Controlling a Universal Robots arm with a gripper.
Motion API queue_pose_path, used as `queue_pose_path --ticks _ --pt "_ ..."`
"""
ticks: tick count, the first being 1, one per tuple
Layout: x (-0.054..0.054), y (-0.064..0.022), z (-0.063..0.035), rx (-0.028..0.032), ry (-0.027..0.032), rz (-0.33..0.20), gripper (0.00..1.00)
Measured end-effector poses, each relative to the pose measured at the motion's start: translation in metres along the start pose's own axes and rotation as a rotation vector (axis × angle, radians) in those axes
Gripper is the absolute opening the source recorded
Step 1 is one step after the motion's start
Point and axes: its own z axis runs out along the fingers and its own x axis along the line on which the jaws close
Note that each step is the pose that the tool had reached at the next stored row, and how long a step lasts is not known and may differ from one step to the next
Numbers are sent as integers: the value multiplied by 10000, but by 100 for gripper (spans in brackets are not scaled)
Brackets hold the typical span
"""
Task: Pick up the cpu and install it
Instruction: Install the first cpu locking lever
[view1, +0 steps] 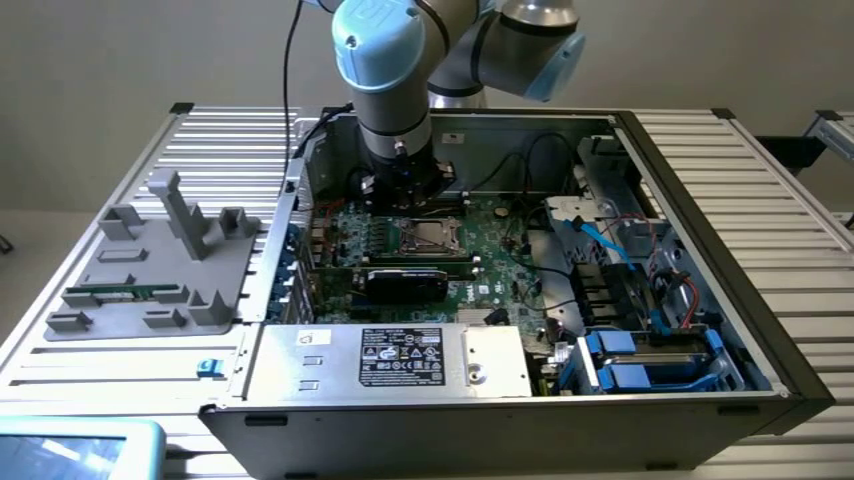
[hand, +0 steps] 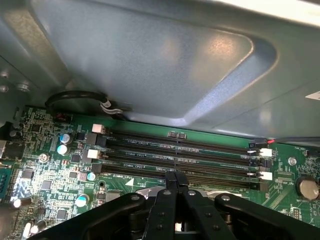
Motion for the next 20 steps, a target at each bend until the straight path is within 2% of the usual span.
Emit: queue_pose_path --ticks 20 --pt "-14 8 16 -13 19 -62 9"
